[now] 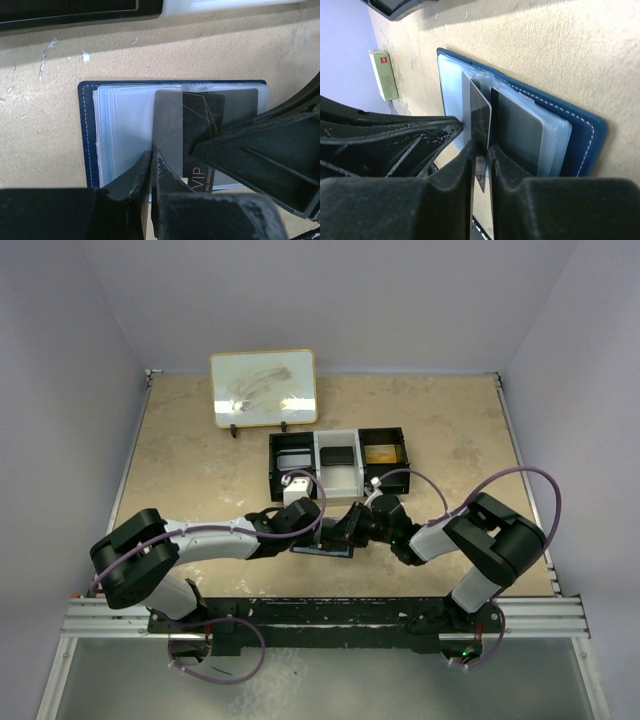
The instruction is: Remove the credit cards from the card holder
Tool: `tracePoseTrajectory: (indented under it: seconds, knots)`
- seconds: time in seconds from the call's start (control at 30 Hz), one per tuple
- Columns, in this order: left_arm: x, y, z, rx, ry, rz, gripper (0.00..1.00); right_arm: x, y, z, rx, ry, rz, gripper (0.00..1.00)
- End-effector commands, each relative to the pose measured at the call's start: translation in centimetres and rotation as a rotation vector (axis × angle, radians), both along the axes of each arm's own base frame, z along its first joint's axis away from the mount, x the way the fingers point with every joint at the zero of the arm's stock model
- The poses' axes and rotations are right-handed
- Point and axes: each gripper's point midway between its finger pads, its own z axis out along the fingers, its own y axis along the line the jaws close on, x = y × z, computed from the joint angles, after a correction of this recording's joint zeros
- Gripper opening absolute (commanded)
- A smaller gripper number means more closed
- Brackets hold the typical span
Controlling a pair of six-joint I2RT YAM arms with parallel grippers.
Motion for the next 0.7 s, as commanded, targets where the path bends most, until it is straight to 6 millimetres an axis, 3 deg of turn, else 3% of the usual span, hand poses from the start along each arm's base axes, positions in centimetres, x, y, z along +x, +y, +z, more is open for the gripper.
tracePoseTrajectory:
  seconds: [0.0,0.23,0.4,0.5,0.67]
  knots:
    - [-1.3,2.3,-1.9,0.11,0.053,-0.018,0.01,0.7,0.9,1.1,0.058,-0.031,0.008,0.09]
    - [-1.4,2.8,-1.5,0.114,0.044,-0.008,0.01,0.3,-1.7,0.2,0.024,-0.028,-0.029,0.02]
    - [-1.1,2.7,-0.8,0.102,0.03,-0.003,0.03,-0.2,-2.3,-0.1,-0.026,-0.031,0.005,0.01]
    - [-0.6,1.3,0.4,0.049,0.008,-0.026,0.12,-0.3,-2.3,0.3,-0.026,-0.045,0.014,0.02]
    - [0.4,-2.2,4.3,-0.067,-0.066,-0.075,0.22,0.0,-2.5,0.3,-0.057,-0.042,0.007,0.03]
